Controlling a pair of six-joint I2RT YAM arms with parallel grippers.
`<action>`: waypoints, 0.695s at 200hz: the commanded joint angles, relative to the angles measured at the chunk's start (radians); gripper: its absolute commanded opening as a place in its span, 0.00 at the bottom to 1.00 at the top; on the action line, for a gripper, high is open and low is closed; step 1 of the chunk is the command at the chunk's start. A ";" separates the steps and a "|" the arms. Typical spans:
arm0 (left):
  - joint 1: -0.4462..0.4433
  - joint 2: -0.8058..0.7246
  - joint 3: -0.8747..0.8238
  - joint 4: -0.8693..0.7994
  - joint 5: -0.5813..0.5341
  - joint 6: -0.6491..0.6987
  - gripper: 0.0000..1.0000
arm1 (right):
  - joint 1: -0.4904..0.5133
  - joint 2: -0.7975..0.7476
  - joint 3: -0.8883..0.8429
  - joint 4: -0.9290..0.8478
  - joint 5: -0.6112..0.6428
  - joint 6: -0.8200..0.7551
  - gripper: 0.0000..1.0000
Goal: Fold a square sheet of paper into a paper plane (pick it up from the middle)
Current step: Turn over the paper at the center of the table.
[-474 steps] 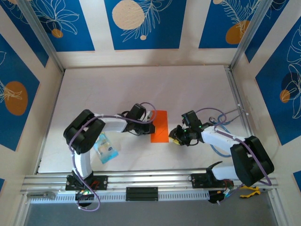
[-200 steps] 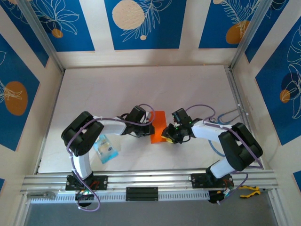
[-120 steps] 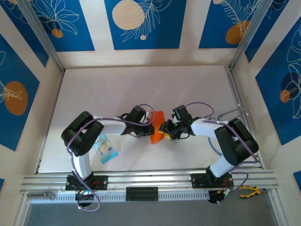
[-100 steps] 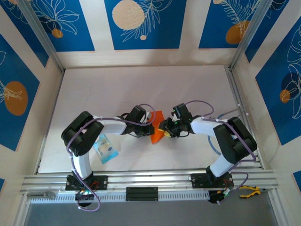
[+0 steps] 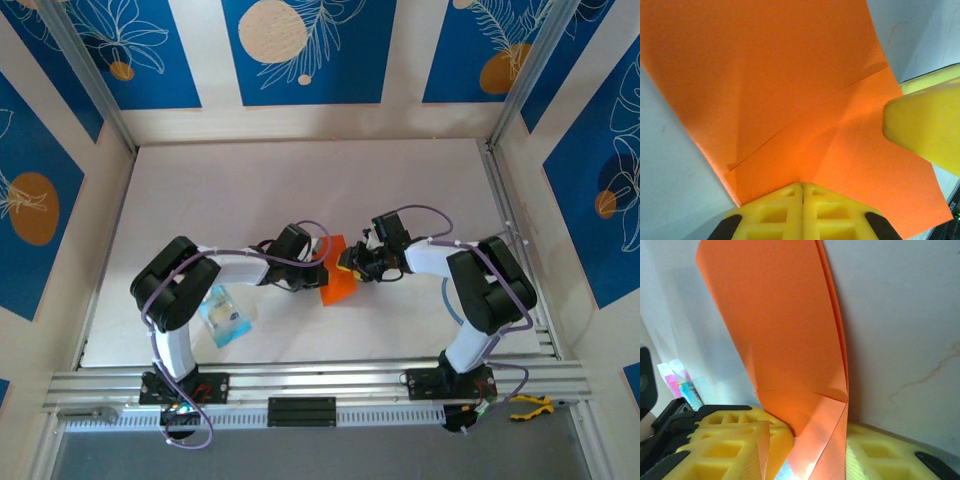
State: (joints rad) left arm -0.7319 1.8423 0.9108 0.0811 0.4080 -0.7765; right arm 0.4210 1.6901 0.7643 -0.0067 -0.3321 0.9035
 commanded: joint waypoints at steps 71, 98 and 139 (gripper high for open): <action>-0.004 -0.029 0.034 -0.043 0.007 0.032 0.09 | -0.036 0.049 -0.018 0.102 -0.088 -0.037 0.24; -0.001 -0.045 0.042 -0.037 0.029 0.043 0.12 | -0.040 0.047 -0.035 0.145 -0.114 -0.043 0.18; 0.015 -0.142 0.035 -0.068 -0.005 0.073 0.21 | -0.041 -0.025 -0.053 0.136 -0.088 -0.064 0.11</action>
State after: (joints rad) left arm -0.7292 1.7924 0.9268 0.0566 0.4171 -0.7464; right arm 0.3847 1.7248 0.7322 0.1234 -0.4046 0.8673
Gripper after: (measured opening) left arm 0.191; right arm 0.114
